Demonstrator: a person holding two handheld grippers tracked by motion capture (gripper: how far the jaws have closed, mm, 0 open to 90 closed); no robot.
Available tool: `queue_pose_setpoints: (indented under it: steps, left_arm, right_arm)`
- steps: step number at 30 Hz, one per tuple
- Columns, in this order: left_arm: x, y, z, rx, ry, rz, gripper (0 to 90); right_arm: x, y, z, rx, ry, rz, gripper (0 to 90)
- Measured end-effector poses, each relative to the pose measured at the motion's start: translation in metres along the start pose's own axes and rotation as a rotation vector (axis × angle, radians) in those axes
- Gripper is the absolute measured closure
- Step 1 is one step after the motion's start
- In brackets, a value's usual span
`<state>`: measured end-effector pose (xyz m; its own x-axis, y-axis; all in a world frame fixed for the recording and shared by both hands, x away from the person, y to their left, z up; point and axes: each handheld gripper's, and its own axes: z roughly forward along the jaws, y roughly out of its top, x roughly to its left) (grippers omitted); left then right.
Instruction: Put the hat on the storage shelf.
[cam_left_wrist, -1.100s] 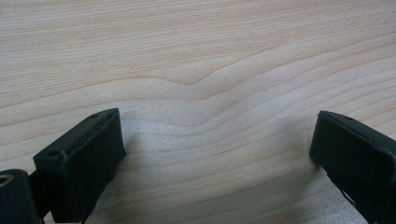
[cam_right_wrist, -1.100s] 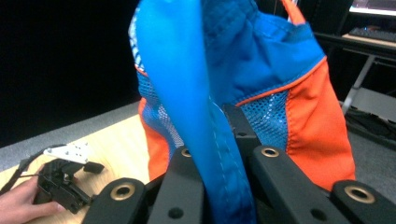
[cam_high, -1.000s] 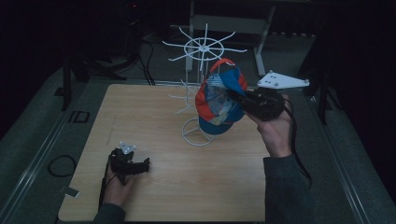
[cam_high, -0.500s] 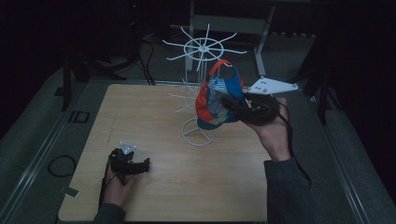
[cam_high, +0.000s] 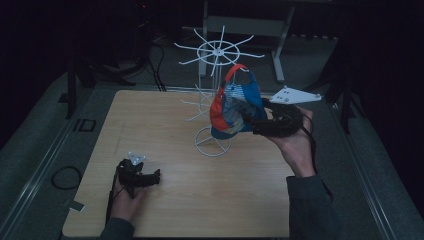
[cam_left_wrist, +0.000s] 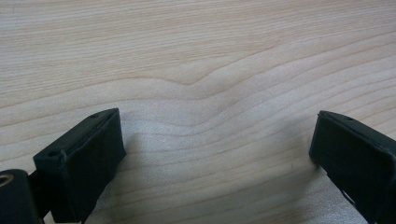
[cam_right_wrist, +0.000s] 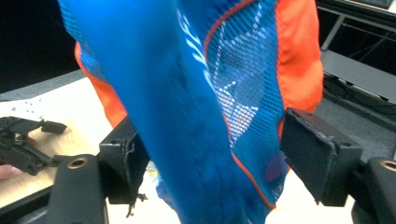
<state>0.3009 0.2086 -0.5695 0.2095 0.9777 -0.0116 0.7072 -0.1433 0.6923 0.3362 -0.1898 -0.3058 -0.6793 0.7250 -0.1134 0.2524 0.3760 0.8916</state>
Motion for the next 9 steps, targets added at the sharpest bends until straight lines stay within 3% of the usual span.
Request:
queue_pose_setpoints:
  steps: [9]
  left_arm:
    - [0.0,0.0,0.0,0.0,0.0,0.0,3.5]
  right_arm:
    - [-0.0003,-0.0055,0.0002,0.008,-0.012,0.009,21.6]
